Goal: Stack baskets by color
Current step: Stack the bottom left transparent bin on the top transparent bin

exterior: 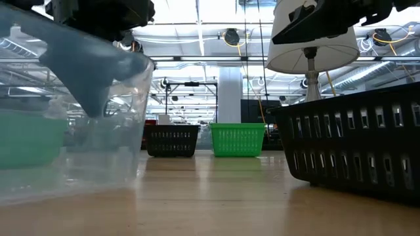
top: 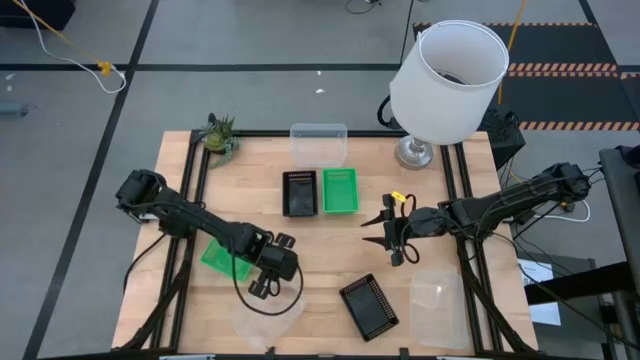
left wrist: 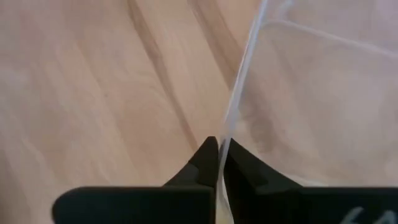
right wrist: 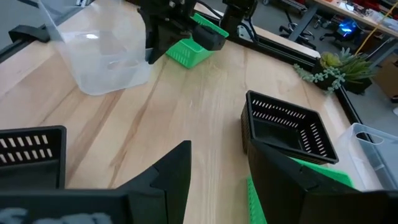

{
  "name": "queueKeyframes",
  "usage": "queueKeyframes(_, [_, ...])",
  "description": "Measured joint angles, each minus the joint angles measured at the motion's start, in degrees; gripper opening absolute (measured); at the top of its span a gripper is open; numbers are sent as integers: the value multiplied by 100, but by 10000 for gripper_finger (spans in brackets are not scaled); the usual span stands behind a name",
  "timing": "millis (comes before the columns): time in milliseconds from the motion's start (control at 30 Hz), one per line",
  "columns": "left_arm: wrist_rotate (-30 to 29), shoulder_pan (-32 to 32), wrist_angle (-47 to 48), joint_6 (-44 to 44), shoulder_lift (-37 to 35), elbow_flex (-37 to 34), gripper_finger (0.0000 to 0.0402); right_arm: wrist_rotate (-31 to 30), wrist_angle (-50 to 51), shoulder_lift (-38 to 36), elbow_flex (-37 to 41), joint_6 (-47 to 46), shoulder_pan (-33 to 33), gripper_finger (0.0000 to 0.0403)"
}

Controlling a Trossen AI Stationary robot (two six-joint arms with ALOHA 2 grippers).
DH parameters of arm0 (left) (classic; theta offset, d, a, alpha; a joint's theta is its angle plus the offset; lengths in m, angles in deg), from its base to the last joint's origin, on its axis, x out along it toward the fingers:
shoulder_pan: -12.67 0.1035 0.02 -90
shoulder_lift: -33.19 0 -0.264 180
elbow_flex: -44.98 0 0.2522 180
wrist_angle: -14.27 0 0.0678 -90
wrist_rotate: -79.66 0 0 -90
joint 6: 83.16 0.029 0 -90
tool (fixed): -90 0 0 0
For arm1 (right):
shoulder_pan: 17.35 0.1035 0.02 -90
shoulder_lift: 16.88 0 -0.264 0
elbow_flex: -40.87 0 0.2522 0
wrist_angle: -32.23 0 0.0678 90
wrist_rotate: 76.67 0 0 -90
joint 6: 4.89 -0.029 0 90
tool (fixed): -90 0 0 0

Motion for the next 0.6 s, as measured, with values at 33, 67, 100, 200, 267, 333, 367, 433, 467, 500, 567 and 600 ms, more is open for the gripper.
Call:
queueKeyframes(33, [112, 25, -7, -59, -1, 0, 12, 0, 0, 0, 0, 30, 0, 155])
queueKeyframes(67, [174, 26, 12, -122, -22, 0, 14, 0, 2, 0, 0, 39, 0, 155])
queueKeyframes(100, [201, 27, 40, -156, -52, 0, 16, 0, 2, 0, 0, 42, 0, 155])
queueKeyframes(200, [271, 27, 51, -154, -224, 0, 10, -35, 0, 0, 0, 44, 0, 155])
queueKeyframes(267, [292, 54, 54, -222, -392, 0, 7, -39, -2, 0, 0, 44, -3, 155])
queueKeyframes(333, [266, 139, 107, -390, -604, 0, 11, -39, -2, 0, 0, 44, -4, 155])
queueKeyframes(367, [215, 195, 149, -466, -719, 0, 12, -41, -2, 0, 0, 44, -4, 155])
queueKeyframes(433, [0, 304, 210, -645, -994, 0, 12, -170, -10, 0, 0, 39, -3, 155])
queueKeyframes(467, [-179, 362, 253, -724, -1147, 0, 10, -332, -26, 0, 0, 0, -2, 155])
queueKeyframes(500, [-343, 429, 290, -792, -1296, 0, 7, -525, -51, 1, 0, -69, -2, 155])
queueKeyframes(567, [-661, 574, 299, -892, -1578, 0, 6, -973, -52, 1, -2, -220, -4, 155])
queueKeyframes(600, [-882, 647, 299, -942, -1717, 0, 7, -1192, -47, 0, -2, -262, -4, 155])
